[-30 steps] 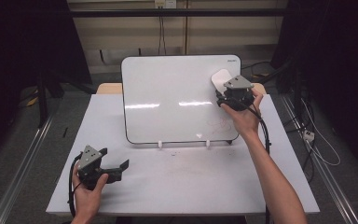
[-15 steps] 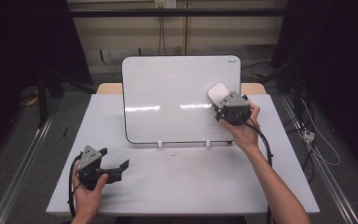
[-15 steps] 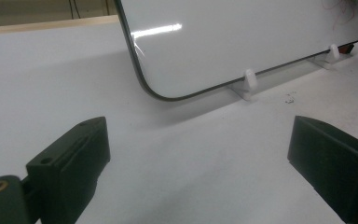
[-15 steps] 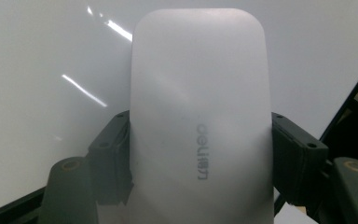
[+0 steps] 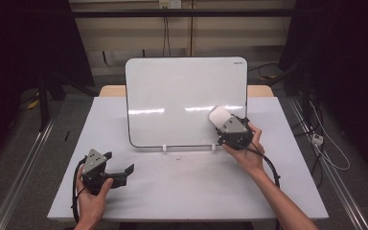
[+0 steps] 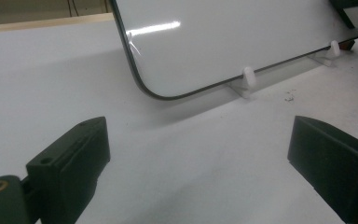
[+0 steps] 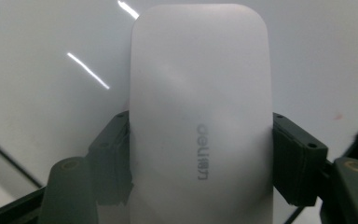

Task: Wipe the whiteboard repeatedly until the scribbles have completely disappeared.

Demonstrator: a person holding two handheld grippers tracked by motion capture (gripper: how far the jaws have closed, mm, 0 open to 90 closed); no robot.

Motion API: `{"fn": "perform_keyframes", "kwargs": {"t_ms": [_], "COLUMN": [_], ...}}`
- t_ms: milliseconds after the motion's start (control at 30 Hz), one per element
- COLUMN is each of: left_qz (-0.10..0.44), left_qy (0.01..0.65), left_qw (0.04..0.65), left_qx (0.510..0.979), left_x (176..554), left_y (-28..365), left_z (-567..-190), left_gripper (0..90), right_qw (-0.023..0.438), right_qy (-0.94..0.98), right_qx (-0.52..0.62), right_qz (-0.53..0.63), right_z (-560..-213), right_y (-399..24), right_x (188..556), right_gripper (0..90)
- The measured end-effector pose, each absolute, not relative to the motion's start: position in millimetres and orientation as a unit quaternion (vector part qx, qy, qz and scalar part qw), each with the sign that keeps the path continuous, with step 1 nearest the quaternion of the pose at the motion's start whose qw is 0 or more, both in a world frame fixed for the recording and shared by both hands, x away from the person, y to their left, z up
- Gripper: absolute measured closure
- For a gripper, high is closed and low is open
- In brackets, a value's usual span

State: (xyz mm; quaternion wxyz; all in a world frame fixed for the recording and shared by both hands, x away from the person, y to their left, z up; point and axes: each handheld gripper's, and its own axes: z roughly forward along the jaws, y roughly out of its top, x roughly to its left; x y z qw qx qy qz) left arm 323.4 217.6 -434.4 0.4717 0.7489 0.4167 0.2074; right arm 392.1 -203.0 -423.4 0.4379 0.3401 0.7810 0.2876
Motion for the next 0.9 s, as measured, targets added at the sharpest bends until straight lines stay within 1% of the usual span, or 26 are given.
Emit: {"fn": "perform_keyframes", "kwargs": {"t_ms": [100, 300, 800, 900], "left_qz": [0.208, 0.209, 0.208, 0.208], "left_qy": [0.417, 0.417, 0.417, 0.418], "left_qw": [0.474, 0.474, 0.475, 0.475], "left_qx": [0.747, 0.747, 0.746, 0.746], "left_x": [323.4, 323.8, 323.6, 323.8], "left_y": [217.0, 217.5, 220.7, 220.8], "left_z": [-434.1, -434.1, -433.4, -433.4], "left_gripper": [5.4, 5.4, 5.4, 5.4], "right_qw": [0.439, 0.428, 0.441, 0.443], "right_qy": [0.785, 0.790, 0.744, 0.737], "right_qx": [0.336, 0.336, 0.395, 0.403], "right_qz": [0.280, 0.281, 0.310, 0.313], "right_z": [-425.3, -419.9, -367.0, -360.7], "right_y": [-197.8, -201.1, -223.6, -224.6], "right_x": [389.2, 394.9, 441.7, 447.2], "right_gripper": [31.7, 31.6, 31.7, 31.6]}}
